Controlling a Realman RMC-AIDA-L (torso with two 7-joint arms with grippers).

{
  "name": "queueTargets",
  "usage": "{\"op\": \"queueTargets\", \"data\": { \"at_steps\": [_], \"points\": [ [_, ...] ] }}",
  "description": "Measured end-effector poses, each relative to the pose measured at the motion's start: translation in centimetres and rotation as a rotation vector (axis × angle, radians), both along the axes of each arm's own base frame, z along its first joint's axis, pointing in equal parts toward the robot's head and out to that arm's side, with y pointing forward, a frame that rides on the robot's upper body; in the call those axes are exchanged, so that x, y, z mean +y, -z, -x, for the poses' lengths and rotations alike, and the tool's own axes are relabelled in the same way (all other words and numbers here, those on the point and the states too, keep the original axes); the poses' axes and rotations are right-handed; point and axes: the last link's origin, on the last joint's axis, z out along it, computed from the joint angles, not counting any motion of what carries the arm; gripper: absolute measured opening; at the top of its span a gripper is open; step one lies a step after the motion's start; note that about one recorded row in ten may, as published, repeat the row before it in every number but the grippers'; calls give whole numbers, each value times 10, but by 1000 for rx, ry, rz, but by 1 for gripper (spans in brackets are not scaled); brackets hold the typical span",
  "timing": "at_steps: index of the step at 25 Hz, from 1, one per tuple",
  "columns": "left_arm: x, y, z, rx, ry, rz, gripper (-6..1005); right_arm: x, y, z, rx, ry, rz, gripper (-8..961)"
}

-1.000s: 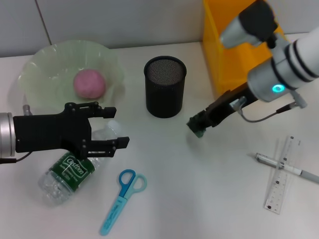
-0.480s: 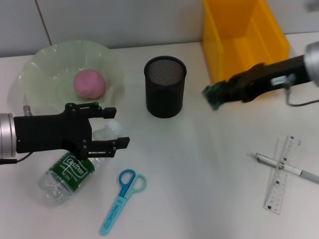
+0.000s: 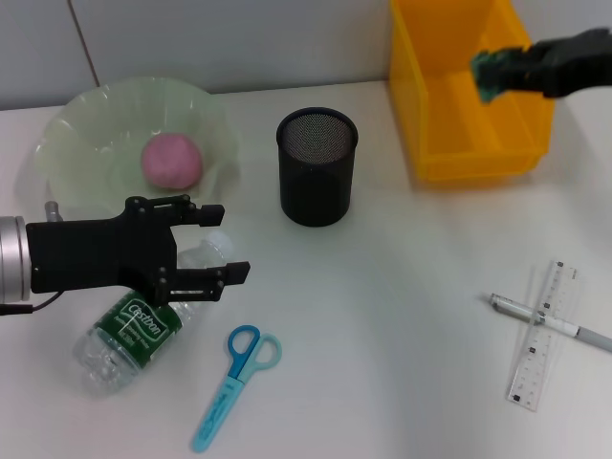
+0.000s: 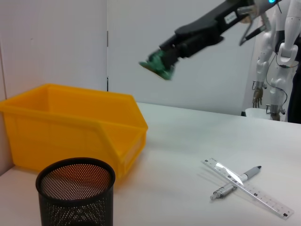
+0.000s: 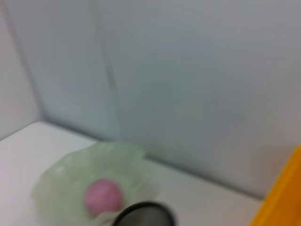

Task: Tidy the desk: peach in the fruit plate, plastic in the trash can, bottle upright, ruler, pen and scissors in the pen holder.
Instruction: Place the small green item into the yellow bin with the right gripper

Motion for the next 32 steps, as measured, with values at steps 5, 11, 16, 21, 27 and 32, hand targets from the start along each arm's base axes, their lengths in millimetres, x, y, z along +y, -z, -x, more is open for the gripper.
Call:
{"op": "queueTargets", "data": {
  "at_steps": [5, 11, 16, 21, 27, 32],
  "points": [
    [0, 0, 0, -1, -2, 2, 785, 10, -6, -7, -11, 13, -94, 404],
    [-1, 0, 0, -3, -4, 4, 785, 25, -8, -23, -8, 79, -197, 413],
    [-1, 1, 0, -7, -3, 9, 785, 35, -5, -37, -24, 135, -238, 420],
    [-1, 1, -1, -8, -3, 11, 785, 48, 10, -46, -104, 174, -193, 428],
    [-1, 1, -2, -12, -4, 14, 786, 65, 28, -51, -187, 207, -152, 437],
    [-1, 0, -3, -14, -6, 16, 786, 74, 35, -50, -209, 210, -140, 444]
  ]
}}
